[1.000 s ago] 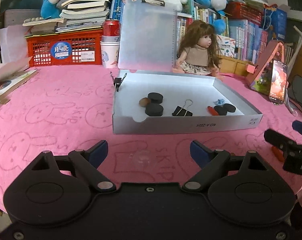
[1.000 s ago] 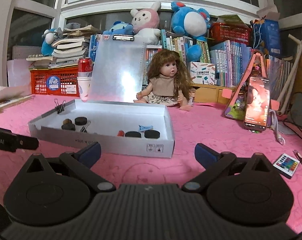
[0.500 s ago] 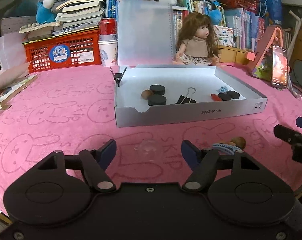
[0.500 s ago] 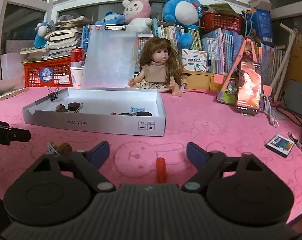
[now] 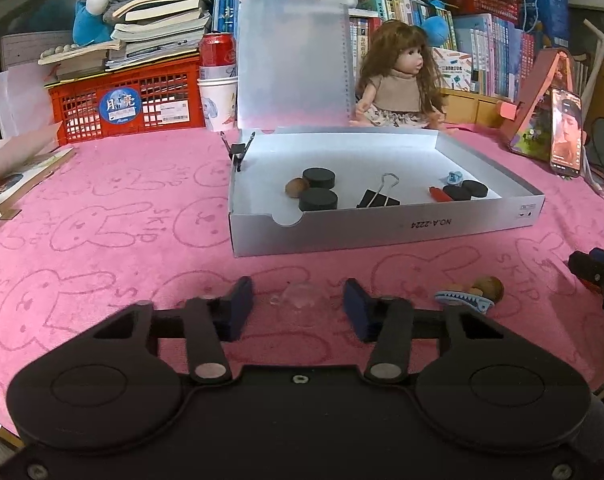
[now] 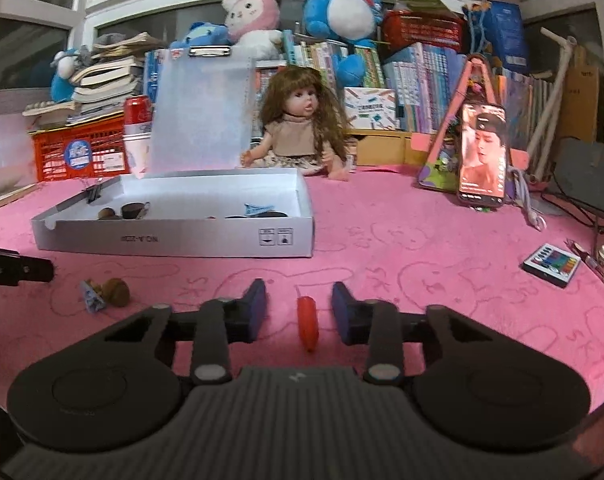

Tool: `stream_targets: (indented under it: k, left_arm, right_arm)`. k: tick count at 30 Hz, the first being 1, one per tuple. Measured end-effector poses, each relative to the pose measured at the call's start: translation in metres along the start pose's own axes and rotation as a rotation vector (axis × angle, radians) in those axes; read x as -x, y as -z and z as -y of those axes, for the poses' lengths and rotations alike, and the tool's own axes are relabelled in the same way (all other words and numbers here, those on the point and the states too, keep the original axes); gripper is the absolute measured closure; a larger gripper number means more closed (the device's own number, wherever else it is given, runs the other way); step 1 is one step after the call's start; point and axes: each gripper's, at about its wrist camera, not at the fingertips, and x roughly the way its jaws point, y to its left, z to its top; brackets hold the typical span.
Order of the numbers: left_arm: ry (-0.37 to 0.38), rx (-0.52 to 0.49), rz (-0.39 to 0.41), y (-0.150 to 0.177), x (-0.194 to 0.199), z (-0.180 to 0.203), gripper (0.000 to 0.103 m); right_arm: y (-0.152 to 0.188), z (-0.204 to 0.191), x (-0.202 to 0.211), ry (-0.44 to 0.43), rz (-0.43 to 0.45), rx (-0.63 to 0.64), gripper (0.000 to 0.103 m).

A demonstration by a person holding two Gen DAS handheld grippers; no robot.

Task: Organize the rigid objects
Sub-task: 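Grasp the clear round piece with the left gripper while the right gripper grasps the red piece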

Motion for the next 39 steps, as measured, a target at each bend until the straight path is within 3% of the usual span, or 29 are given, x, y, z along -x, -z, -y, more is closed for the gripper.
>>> stream_targets:
  k: [1,3,8,26,39]
  left_arm:
    - [-0.005,0.003,0.003,0.000,0.000,0.000,0.072]
    - [-0.004,0.006,0.008,0.000,0.001,-0.001,0.076]
    - [0.011,0.004,0.009,-0.001,0.003,0.001,0.077]
    - [0.047,0.005,0.046,-0.022,0.023,0.007,0.077]
    - [0.083,0.031,0.049,-0.064,0.010,0.005,0.077]
  right_arm:
    - [0.000,0.001,-0.001,0.003,-0.004,-0.006,0.069]
    - [0.001,0.002,-0.004,0.007,-0.019,-0.015,0.070]
    - [0.002,0.002,-0.006,-0.005,-0.037,-0.023,0.089]
    - [-0.024,-0.022,-0.007,-0.082,0.017,0.020,0.089]
    - [-0.057,-0.024,-0.028,-0.117,0.006,-0.037,0.089]
